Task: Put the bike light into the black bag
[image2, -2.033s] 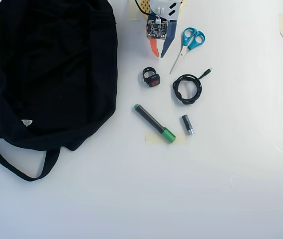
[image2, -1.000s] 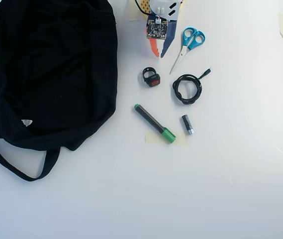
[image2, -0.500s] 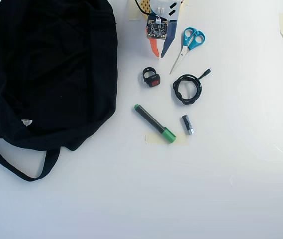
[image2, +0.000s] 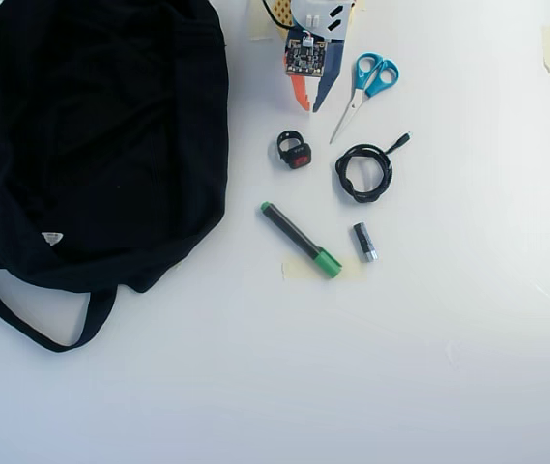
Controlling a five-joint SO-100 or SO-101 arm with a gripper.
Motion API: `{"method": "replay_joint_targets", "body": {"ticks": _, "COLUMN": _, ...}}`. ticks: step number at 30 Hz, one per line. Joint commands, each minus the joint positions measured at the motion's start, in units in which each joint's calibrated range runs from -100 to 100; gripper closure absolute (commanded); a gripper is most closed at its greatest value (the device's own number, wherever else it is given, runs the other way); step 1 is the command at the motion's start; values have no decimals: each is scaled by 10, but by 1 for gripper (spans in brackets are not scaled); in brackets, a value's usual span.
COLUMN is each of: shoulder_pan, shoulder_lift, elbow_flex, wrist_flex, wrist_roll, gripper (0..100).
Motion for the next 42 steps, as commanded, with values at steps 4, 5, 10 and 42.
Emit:
{"method": "replay_joint_targets", "body": {"ticks": 4, "shoulder_pan": -4, "shoulder_lift": 4, "elbow_flex": 0, "wrist_flex": -16, "wrist_roll": -1, "gripper": 97}}
{"method": "replay_joint_targets", "body": {"ticks": 5, "shoulder_pan": -4, "shoulder_lift": 5, "elbow_flex": -6, "wrist_flex": -21, "wrist_roll": -1, "gripper": 97}}
{"method": "replay_joint_targets", "body": {"ticks": 10, "shoulder_pan": -4, "shoulder_lift": 9, "elbow_flex": -40, "wrist_flex": -23, "wrist_roll": 0, "gripper": 97}}
{"method": "replay_joint_targets", "body": {"ticks": 42, "shoulder_pan": -5, "shoulder_lift": 255, "elbow_flex": -326, "wrist_flex": -82, "wrist_roll": -31, "gripper": 97}}
